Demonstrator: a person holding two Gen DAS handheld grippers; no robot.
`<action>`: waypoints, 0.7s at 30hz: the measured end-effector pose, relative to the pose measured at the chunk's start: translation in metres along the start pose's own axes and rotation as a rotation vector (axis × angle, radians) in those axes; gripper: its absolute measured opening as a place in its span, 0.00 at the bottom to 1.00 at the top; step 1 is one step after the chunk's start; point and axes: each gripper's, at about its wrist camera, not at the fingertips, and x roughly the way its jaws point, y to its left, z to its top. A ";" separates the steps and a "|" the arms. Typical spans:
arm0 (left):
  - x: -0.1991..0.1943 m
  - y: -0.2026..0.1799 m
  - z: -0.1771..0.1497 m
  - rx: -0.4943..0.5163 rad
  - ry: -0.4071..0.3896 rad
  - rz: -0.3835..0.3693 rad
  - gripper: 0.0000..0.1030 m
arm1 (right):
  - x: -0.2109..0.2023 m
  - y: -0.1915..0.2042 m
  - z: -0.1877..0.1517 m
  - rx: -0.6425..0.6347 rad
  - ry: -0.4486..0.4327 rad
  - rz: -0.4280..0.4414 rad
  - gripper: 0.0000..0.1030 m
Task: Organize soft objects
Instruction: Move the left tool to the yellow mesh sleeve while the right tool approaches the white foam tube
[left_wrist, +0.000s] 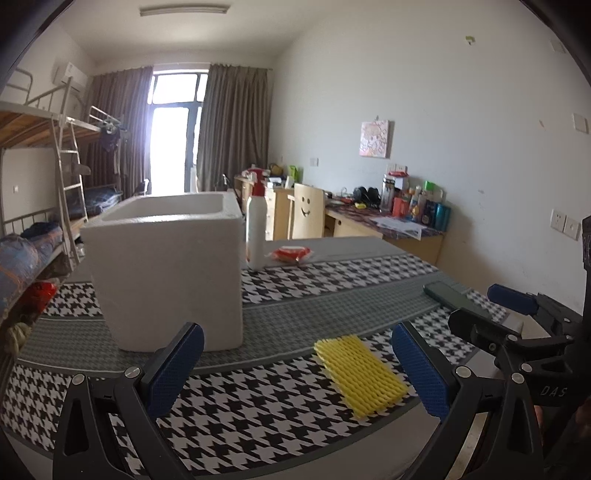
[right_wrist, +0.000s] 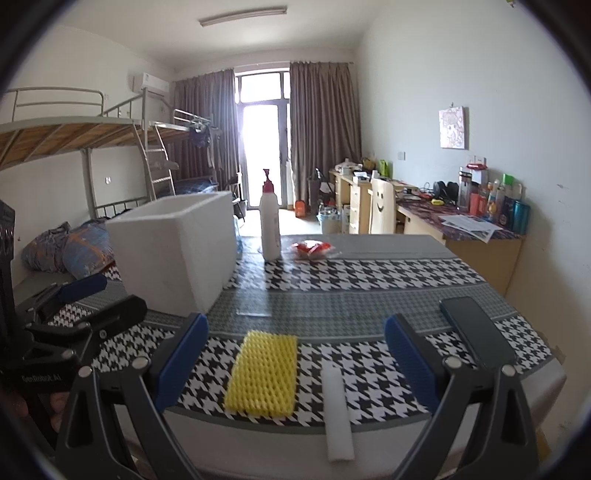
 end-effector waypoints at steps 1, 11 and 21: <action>0.001 -0.001 -0.001 0.002 0.006 -0.003 0.99 | 0.000 -0.002 -0.002 0.003 0.004 -0.003 0.95; 0.018 -0.023 -0.007 0.035 0.058 -0.046 0.99 | 0.000 -0.019 -0.018 0.038 0.036 -0.029 0.95; 0.040 -0.029 -0.018 0.033 0.117 -0.055 0.99 | 0.005 -0.037 -0.036 0.065 0.085 -0.044 0.95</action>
